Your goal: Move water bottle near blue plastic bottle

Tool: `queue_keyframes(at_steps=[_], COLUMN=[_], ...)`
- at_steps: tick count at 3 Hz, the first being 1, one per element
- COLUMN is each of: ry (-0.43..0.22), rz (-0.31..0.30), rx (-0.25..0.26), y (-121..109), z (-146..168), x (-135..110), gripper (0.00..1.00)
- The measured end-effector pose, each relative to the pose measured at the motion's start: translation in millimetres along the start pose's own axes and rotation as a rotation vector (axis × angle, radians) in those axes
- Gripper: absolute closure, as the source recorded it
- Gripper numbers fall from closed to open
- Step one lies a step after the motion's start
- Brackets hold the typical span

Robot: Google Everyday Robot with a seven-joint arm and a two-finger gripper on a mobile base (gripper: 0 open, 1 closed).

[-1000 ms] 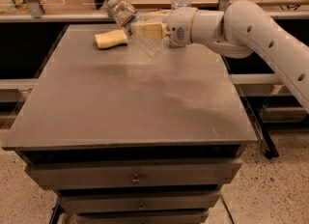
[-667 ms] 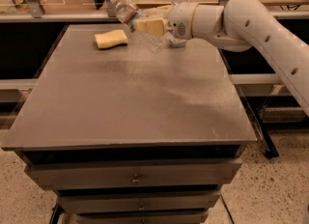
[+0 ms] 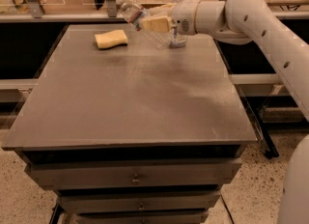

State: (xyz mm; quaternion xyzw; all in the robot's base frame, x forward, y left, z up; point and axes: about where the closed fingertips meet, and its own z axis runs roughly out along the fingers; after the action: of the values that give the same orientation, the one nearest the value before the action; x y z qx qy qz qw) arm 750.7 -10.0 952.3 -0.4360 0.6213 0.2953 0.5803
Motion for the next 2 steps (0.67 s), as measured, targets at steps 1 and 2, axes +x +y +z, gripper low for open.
queue_keyframes(at_steps=[1, 2], ry=[0.033, 0.062], rz=[0.005, 0.017], rx=[0.02, 0.036], y=[-8, -12], z=[-6, -9], x=[12, 24], gripper=[1.0, 1.0])
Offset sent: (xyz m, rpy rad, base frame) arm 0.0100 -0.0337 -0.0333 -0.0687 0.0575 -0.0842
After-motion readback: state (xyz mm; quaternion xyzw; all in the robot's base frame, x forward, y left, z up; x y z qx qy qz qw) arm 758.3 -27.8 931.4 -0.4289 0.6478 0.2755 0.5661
